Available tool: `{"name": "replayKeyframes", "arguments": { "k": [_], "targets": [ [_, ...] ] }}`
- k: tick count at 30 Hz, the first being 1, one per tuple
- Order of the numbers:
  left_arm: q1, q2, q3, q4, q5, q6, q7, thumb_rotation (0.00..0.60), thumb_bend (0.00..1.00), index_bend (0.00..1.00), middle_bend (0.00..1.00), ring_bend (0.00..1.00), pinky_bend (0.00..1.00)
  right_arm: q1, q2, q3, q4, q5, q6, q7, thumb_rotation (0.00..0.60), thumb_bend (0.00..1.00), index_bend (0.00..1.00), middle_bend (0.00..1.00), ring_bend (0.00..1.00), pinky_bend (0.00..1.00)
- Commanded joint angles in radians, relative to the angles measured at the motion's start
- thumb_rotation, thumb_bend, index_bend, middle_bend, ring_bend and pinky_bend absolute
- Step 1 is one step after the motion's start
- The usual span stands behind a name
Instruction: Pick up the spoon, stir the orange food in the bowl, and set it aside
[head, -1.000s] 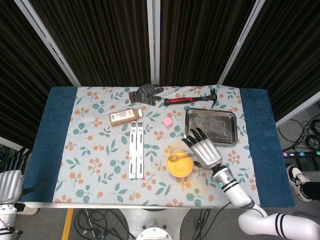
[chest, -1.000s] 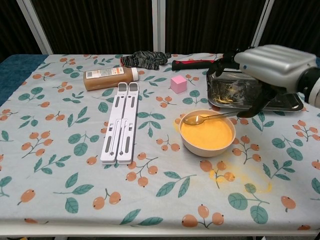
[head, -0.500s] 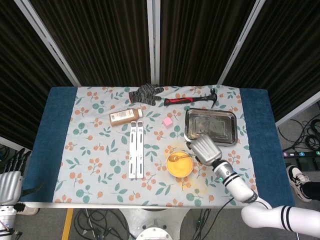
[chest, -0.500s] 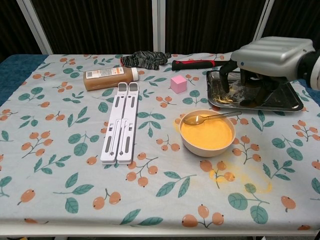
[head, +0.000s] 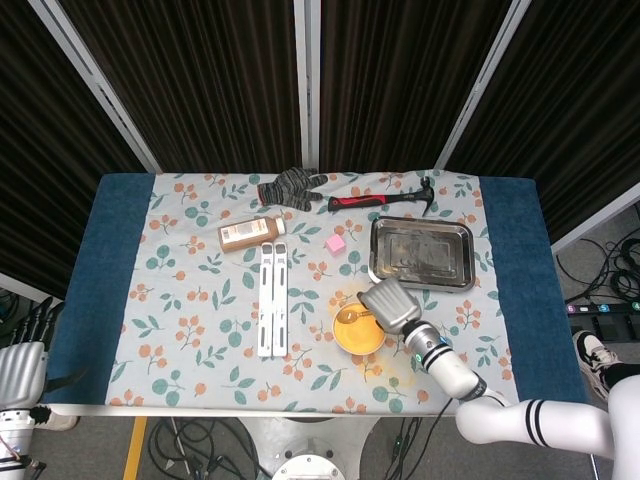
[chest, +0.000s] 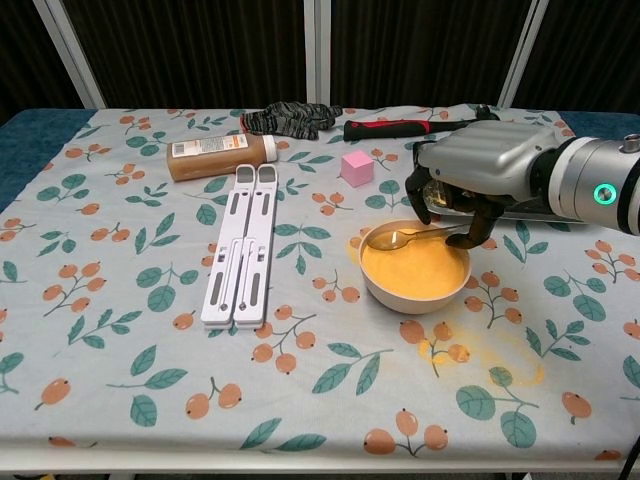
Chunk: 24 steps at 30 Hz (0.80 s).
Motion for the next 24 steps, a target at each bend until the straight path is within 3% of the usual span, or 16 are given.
{"name": "replayKeyframes", "arguments": {
  "k": [1, 24],
  "targets": [
    [0.000, -0.002, 0.001, 0.002, -0.001, -0.002, -0.002, 0.600, 0.00, 0.12, 0.09, 0.08, 0.12, 0.008, -0.011, -0.006, 0.009, 0.009, 0.006, -0.006, 0.600, 0.25, 0.48, 0.97, 1.00, 1.00],
    [0.001, -0.013, -0.001, 0.025, -0.008, -0.013, -0.015, 0.600, 0.00, 0.12, 0.09, 0.08, 0.12, 0.057, -0.054, -0.038, 0.050, 0.072, 0.034, -0.025, 0.600, 0.29, 0.53, 0.97, 1.00, 1.00]
  ]
}}
